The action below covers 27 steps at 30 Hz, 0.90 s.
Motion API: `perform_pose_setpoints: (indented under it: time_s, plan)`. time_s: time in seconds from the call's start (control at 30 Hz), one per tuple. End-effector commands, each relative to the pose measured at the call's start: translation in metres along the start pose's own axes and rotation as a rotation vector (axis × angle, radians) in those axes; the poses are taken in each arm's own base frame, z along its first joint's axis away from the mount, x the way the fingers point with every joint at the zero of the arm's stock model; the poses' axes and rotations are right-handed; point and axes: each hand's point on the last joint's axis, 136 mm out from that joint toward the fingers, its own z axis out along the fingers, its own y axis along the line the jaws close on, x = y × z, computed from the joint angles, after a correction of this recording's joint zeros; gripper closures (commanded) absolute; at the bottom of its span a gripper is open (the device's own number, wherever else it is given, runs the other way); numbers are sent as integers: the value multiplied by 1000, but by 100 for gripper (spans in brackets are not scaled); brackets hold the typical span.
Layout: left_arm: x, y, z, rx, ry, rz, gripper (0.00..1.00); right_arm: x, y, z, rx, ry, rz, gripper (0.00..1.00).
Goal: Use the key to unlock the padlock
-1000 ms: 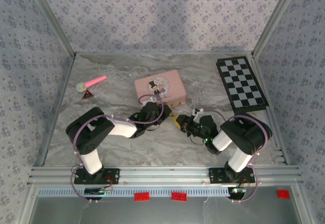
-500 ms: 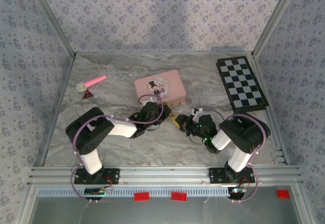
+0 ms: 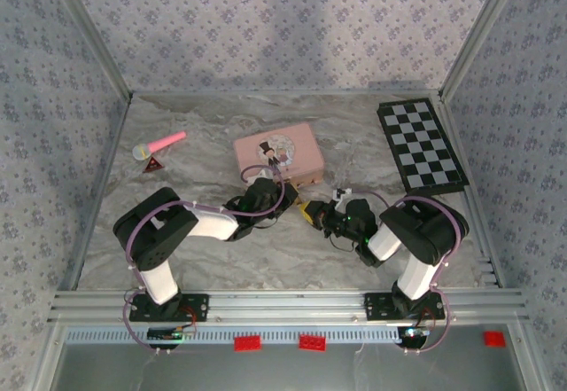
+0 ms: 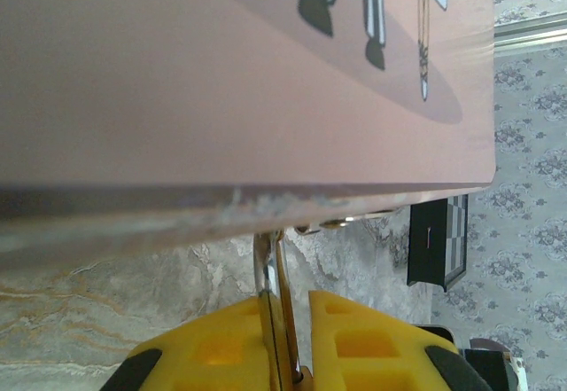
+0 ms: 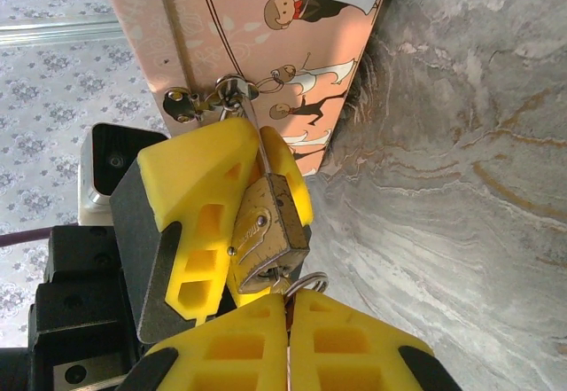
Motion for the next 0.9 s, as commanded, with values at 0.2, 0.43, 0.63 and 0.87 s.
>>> perform_pose_setpoints:
  time_s: [0.2,0.43,0.63,0.87]
  plan:
    - [18,-25,-15,22,92,-39,100,-13,17,-1,-44,-16,-25,71]
    - [-7,-3,-19,6,46,-104,100,5,-10,-4,156,156,-262,56]
    - [-14,6,-27,-13,24,-111,100,5,-8,-28,461,140,-691,54]
    - [-16,0,-31,0,27,-107,100,-1,22,-43,518,-8,-1099,50]
